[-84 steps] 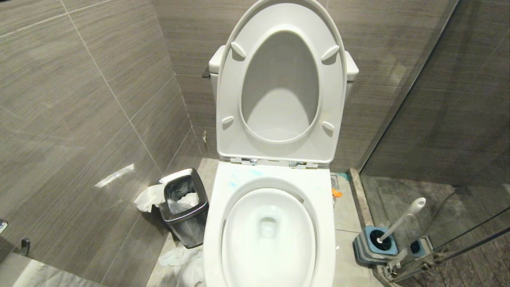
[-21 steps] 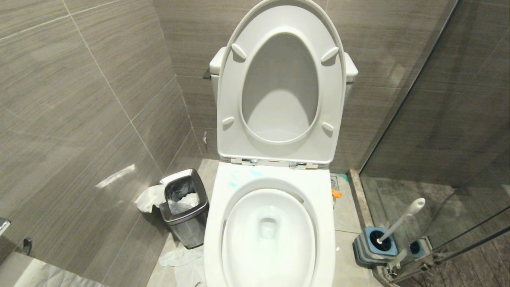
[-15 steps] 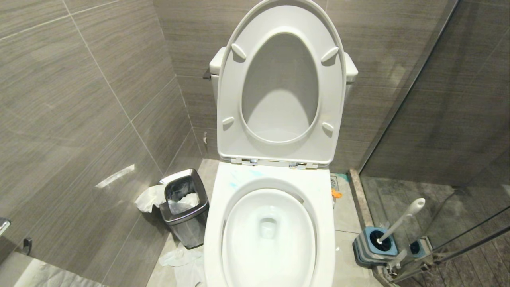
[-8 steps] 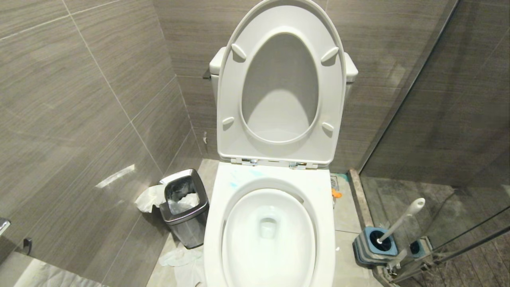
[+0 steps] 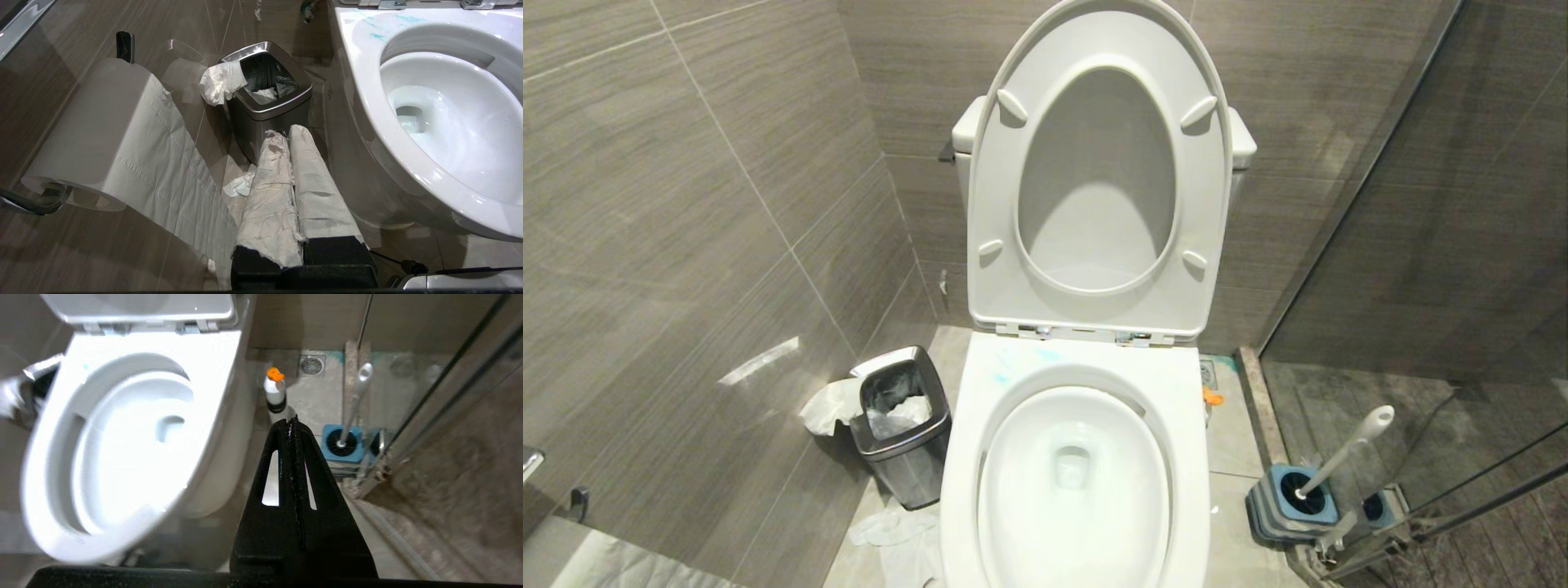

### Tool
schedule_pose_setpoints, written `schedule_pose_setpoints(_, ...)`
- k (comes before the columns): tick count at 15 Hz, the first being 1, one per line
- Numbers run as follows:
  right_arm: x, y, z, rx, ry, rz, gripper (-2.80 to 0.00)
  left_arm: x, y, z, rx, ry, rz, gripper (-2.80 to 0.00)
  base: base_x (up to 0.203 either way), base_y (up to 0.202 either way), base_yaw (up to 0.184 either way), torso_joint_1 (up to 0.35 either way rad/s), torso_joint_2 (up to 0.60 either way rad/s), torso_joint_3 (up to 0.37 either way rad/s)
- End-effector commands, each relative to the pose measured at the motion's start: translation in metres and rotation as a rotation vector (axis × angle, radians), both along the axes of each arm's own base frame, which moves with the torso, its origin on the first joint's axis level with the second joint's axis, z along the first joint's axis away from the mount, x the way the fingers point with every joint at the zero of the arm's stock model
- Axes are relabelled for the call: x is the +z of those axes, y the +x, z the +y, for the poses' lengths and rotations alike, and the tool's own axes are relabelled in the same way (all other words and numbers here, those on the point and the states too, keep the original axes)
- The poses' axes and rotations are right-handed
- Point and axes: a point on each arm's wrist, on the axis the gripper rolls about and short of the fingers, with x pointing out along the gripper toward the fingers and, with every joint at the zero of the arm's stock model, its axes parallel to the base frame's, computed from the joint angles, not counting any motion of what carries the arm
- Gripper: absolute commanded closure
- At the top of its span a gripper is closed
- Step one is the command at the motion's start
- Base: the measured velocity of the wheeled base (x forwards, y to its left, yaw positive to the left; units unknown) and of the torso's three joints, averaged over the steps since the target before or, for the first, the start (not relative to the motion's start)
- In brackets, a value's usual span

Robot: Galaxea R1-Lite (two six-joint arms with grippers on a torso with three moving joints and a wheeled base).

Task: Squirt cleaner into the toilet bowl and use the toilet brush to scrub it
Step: Pour in the cleaning agent

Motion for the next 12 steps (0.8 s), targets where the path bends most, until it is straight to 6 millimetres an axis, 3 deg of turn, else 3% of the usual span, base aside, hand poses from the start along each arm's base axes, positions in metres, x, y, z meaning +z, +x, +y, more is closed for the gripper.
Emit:
schedule_pose_setpoints(1, 0.031, 0.055, 0.0, -0.021, 0.075, 0.138, 0.0, 0.0, 0.0, 0.0, 0.0, 0.0, 0.002, 0.0, 0.0, 0.0, 0.0, 0.0, 0.0, 0.0)
schedule_pose_setpoints(3, 0.051, 0.079, 0.001, -0.033, 0.128, 0.143, 0.0, 0.0, 0.0, 0.0, 0.001, 0.0, 0.002, 0.0, 0.0, 0.0, 0.0, 0.0, 0.0, 0.0)
schedule_pose_setpoints(5, 0.056, 0.089, 0.001, -0.033, 0.146, 0.153, 0.0, 0.0, 0.0, 0.0, 0.0, 0.0, 0.002, 0.0, 0.0, 0.0, 0.0, 0.0, 0.0, 0.0)
schedule_pose_setpoints(12, 0.054, 0.098, 0.001, -0.039, 0.141, 0.186, 0.0, 0.0, 0.0, 0.0, 0.0, 0.0, 0.002, 0.0, 0.0, 0.0, 0.0, 0.0, 0.0, 0.0)
